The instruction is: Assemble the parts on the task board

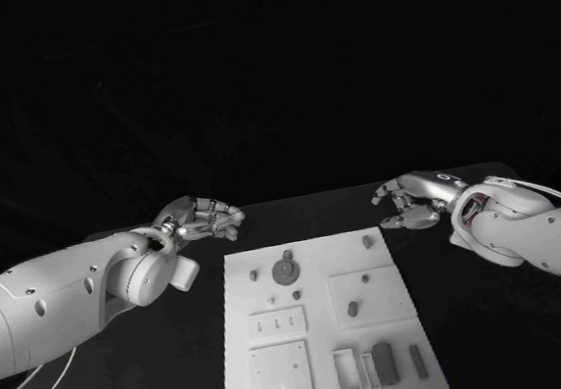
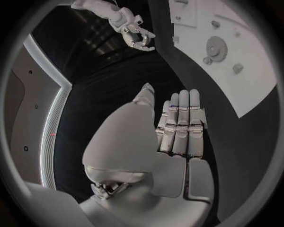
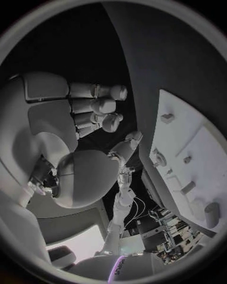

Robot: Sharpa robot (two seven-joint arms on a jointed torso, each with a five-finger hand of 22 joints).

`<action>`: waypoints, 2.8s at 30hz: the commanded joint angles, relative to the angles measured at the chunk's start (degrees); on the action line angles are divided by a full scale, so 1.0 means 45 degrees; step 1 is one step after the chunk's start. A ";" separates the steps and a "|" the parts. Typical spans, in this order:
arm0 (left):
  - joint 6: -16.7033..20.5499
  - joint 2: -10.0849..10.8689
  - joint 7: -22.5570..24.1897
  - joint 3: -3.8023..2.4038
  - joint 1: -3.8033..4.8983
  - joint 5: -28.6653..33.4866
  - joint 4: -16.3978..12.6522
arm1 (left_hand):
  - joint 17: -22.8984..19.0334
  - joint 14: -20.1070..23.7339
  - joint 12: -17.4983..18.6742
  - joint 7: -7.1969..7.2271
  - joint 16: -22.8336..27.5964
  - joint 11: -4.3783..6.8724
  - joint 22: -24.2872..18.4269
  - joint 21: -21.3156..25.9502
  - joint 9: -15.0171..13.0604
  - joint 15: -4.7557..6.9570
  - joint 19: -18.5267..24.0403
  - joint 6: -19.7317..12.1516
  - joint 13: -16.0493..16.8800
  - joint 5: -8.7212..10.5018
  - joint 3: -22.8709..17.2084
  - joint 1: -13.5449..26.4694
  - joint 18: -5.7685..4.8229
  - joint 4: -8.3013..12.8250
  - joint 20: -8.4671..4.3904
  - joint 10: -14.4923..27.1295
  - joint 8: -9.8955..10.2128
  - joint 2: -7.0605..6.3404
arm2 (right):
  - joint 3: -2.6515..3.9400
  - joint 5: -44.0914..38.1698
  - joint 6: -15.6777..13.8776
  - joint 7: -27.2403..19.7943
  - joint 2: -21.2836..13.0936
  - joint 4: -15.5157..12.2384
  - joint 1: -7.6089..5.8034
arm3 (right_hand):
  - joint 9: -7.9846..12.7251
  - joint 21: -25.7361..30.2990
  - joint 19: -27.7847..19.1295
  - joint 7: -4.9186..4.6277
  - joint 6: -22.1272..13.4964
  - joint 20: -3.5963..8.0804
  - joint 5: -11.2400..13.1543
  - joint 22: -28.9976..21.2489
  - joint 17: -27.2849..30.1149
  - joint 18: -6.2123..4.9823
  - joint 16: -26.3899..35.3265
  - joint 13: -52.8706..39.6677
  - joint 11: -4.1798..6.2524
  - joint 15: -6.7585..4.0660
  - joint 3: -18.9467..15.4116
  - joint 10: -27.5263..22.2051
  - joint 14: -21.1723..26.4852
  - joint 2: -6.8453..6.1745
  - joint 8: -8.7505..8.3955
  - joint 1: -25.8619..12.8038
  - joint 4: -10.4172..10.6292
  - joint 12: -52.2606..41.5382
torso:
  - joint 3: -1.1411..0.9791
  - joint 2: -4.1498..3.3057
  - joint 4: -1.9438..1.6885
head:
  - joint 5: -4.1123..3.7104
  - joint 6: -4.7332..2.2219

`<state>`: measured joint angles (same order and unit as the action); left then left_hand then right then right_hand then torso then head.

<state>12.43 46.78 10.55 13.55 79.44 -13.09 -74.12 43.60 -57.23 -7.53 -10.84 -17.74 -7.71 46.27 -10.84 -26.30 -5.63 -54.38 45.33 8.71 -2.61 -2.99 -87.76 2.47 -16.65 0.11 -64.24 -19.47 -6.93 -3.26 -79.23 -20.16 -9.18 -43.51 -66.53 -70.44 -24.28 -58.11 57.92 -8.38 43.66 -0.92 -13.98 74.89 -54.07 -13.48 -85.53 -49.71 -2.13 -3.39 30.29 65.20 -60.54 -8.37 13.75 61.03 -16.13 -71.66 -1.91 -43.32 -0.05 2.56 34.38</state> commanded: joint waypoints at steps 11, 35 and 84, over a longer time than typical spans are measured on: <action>-0.0341 -0.0134 0.0176 -0.0011 -0.0082 -0.0138 0.0037 | 0.0033 -0.0061 0.0072 -0.0089 0.0067 -0.0076 0.0024 0.0060 0.0005 -0.0012 -0.0012 -0.0079 -0.0005 -0.0044 0.0021 -0.0114 0.0201 -0.0006 -0.0026 0.0046 0.0102 -0.0052 | -0.0039 0.0356 0.1045 -0.1119 0.1210 0.2345 0.0586 | 0.0021 0.0320 -0.0712 0.0529 -0.0566 -0.0283 0.0052 0.0091 -0.0013 -0.0338 0.0140 -0.0097 0.0524 -0.0324 -0.0082 -0.0708 0.0755 -0.0027 -0.0105 0.1114 -0.0114 0.0169 | 0.0008 -0.0032 -0.0077 | -0.0150 0.0073; -0.0338 -0.0093 0.0116 -0.0020 -0.0076 -0.0203 -0.0059 | 0.0053 -0.0051 0.0095 -0.0106 0.0098 -0.0086 0.0029 0.0077 0.0001 -0.0021 -0.0002 -0.0101 0.0000 -0.0044 0.0037 -0.0090 0.0194 -0.0013 -0.0018 0.0055 0.0122 -0.0046 | -0.0078 0.0184 0.1702 -0.1241 0.2081 0.3338 0.0893 | -0.0063 0.0344 -0.0860 0.0599 -0.0599 -0.0412 0.0026 0.0148 -0.0015 -0.0338 0.0051 -0.0178 0.0593 -0.0325 -0.0204 -0.0906 0.0974 0.0292 0.0076 0.1312 -0.0101 0.0119 | -0.0049 -0.0138 -0.0176 | -0.0096 0.0102; -0.0348 -0.0088 0.0011 -0.0041 -0.0071 -0.0259 -0.0068 | 0.0086 -0.0054 0.0110 -0.0108 0.0133 -0.0082 0.0039 0.0095 -0.0014 -0.0024 -0.0001 -0.0101 0.0017 -0.0044 0.0045 -0.0057 0.0195 -0.0014 -0.0016 0.0037 0.0133 -0.0032 | -0.0115 -0.0087 0.1602 -0.1044 0.2450 0.3587 0.0902 | -0.0461 0.0156 -0.0709 0.0180 0.0917 -0.0374 0.0058 0.0199 0.0085 -0.0338 -0.0254 -0.0265 0.0207 -0.0234 -0.0142 -0.0813 0.0910 0.1165 0.0947 0.0847 -0.0038 -0.0133 | -0.0074 -0.0128 -0.0150 | -0.0011 0.0271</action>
<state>11.63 46.43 10.39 13.43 79.08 -14.11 -74.28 43.92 -57.22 -7.31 -11.05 -17.52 -7.77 46.39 -10.62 -26.27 -5.63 -54.38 45.13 8.74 -2.61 -2.99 -87.76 2.44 -16.65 0.11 -64.19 -19.25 -6.93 -3.76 -78.83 -12.95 -14.07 -32.59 -50.39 -66.42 -26.30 -57.03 54.35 -7.14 46.88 -2.66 -13.98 74.91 -53.77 -15.51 -86.50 -50.83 -0.72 -4.53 29.42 61.56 -56.25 -3.52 17.74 64.92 -16.52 -71.89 -2.24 -43.88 -0.73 2.54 35.57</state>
